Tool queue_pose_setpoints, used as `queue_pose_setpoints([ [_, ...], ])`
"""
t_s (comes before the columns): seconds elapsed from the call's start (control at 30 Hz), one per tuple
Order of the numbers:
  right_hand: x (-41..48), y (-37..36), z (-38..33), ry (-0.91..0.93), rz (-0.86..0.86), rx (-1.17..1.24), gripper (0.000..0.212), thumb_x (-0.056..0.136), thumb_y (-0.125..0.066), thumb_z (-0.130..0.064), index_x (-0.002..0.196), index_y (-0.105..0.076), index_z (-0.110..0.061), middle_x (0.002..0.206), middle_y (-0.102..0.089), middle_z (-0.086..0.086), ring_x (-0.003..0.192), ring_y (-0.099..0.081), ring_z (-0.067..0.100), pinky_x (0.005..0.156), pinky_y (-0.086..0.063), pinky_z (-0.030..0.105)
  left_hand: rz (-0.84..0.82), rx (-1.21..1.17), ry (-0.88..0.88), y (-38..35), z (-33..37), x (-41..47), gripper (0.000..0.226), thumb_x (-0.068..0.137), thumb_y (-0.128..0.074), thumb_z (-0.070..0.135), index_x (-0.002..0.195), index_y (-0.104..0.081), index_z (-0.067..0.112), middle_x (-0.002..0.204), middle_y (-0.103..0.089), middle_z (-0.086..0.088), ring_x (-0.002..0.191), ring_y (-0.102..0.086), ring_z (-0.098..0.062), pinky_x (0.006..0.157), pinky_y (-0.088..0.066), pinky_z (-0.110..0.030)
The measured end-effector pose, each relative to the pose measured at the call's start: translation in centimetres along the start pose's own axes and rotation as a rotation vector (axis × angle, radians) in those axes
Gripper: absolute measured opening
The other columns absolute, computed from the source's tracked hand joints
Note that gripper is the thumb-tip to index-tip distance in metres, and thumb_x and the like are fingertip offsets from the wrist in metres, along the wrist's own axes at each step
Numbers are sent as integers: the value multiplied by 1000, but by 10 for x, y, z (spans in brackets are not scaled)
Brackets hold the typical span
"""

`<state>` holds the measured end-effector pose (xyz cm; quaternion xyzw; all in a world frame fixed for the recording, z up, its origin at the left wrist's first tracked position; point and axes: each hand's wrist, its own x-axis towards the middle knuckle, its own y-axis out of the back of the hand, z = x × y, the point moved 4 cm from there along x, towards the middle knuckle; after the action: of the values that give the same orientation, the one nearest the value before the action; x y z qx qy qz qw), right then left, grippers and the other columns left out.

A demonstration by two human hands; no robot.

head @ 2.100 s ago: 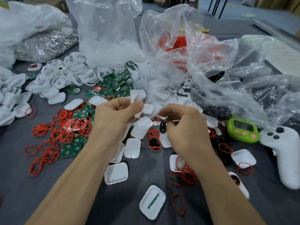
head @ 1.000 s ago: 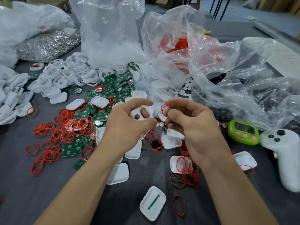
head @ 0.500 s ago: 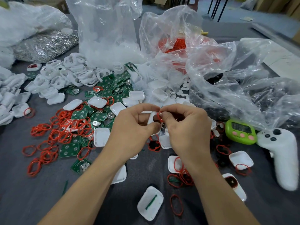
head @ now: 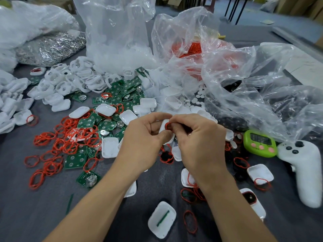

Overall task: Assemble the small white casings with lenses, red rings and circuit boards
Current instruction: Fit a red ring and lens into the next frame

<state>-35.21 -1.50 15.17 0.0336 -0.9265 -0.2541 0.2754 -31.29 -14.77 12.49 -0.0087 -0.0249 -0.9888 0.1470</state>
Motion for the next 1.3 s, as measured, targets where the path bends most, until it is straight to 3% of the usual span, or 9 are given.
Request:
queue_pose_setpoints([
  [0.17, 1, 0, 2, -21, -57, -10, 13, 85, -80, -10, 90, -83, -21, 85, -79, -8, 79, -70, 6, 75, -52, 14, -4, 21, -19, -3, 0, -3, 40, 88, -64, -11, 107, -74, 23, 88, -81, 2, 73, -71, -9, 66, -56, -21],
  [0.37, 1, 2, -3, 12, -35, -59, 12, 87, -78, -8, 90, -83, -19, 81, -78, -5, 71, -70, 8, 73, -50, 14, 36, -29, -8, -4, 0, -4, 35, 91, -65, -7, 113, -77, 18, 88, -79, -12, 81, -67, -21, 76, -57, -37],
  [0.57, 1, 7, -1, 0, -1, -36, 13, 88, -78, -8, 87, -82, -20, 77, -77, -8, 70, -68, 8, 68, -51, 17, -5, -264, 98, -4, -1, -2, 26, 95, -62, -3, 114, -75, 10, 100, -80, -11, 87, -73, -16, 66, -57, -20],
  [0.67, 2, 8, 1, -9, 16, -6, 14, 87, -78, -9, 84, -81, -23, 73, -75, -10, 71, -67, 7, 66, -50, 14, -29, -330, 131, -4, 0, 0, 26, 94, -61, -5, 113, -74, 7, 99, -79, -12, 68, -67, -17, 58, -54, -23],
  [0.77, 1, 8, 1, 0, 31, 1, 13, 88, -78, -12, 84, -80, -24, 72, -75, -11, 67, -68, 7, 65, -51, 22, -37, -370, 161, -3, 1, 2, 25, 96, -58, -7, 113, -72, 5, 80, -76, -4, 51, -53, -9, 49, -47, -22],
  [0.9, 2, 12, 1, 27, 71, -25, 12, 86, -80, -12, 84, -80, -24, 71, -74, -12, 70, -66, 5, 64, -47, 10, -43, -392, 204, -2, 1, 1, 27, 98, -53, -9, 116, -70, 2, 53, -51, 8, 42, -44, 1, 52, -55, -18],
  [1.0, 3, 11, 1, 48, 47, -63, 12, 84, -82, -11, 84, -81, -23, 73, -75, -10, 72, -65, 7, 64, -47, 11, -52, -373, 180, -3, 4, -1, 27, 97, -55, -9, 111, -71, 6, 55, -59, 9, 44, -52, 0, 55, -56, -19],
  [1.1, 1, 9, -4, 107, 51, -121, 13, 84, -80, -9, 84, -81, -21, 76, -76, -6, 67, -66, 11, 66, -48, 21, -21, -357, 151, -5, 6, -3, 26, 95, -57, -12, 109, -72, 4, 63, -71, 3, 48, -61, -1, 51, -52, -15],
  [1.3, -2, 9, -10, 192, 59, -183, 12, 85, -76, -4, 88, -81, -15, 83, -78, -2, 72, -71, 16, 70, -52, 26, 78, -345, 143, -5, 6, -5, 29, 92, -59, -13, 103, -75, 8, 65, -73, 1, 48, -62, -2, 49, -49, -13],
])
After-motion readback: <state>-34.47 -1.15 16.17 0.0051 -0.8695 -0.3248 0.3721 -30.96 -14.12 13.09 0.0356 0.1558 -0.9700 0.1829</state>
